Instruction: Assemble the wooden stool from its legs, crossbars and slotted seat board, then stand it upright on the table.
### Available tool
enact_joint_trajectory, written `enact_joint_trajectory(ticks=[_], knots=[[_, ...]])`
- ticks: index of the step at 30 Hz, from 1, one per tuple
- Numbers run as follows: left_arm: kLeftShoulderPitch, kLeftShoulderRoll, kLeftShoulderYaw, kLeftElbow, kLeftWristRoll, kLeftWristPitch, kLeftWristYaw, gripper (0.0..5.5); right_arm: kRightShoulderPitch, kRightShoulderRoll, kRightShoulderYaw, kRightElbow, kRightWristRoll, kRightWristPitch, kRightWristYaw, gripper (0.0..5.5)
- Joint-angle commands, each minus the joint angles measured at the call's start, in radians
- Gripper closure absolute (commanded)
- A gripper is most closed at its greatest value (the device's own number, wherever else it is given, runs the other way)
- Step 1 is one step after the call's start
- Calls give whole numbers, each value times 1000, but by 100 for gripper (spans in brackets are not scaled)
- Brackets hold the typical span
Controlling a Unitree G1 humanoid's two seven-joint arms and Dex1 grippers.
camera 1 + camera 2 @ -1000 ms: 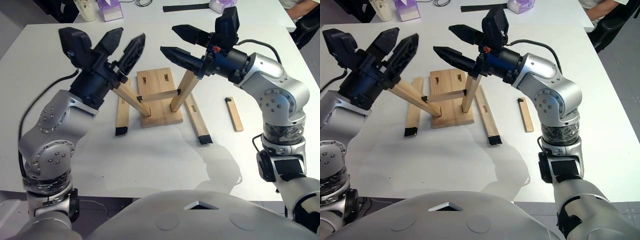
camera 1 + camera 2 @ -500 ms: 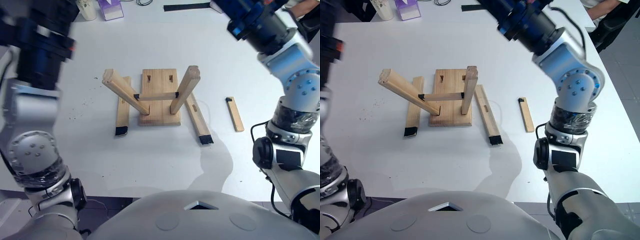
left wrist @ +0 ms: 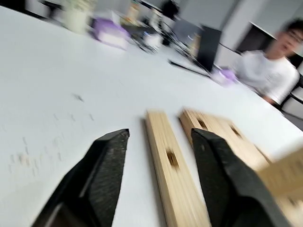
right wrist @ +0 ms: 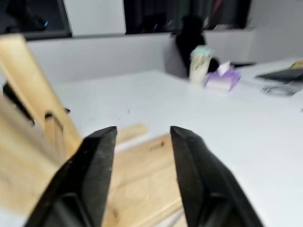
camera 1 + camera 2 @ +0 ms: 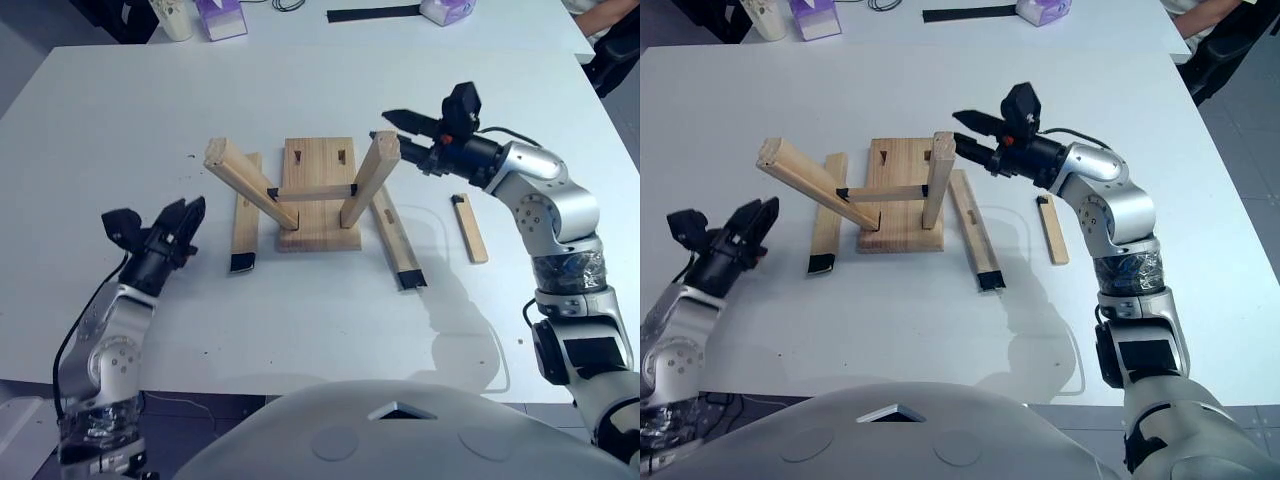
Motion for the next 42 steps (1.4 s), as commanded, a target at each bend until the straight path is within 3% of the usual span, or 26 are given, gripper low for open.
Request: enact_joint_trajectory(ticks=[1,6,11,20,29,42], knots=[[4,102,-145,-81,85,33,-177,395,-36,15,86,115,-87,-74,100,408],[-133,56,-269,-74,178,18,-172,479,-102,55,122,183,-92,-104,235,490],[-214,23,-274,-14,235,2,-146,549,-107,89,143,188,-101,-90,299,550],[-192,30,-231,-10,272,-15,-156,549,-23,161,200,73,-96,-27,272,550],[-225,23,-224,18,309,-29,-137,549,40,146,290,-97,-105,60,268,550],[-515,31,-295,266,398,-98,-247,549,38,182,268,-206,-73,119,183,550]])
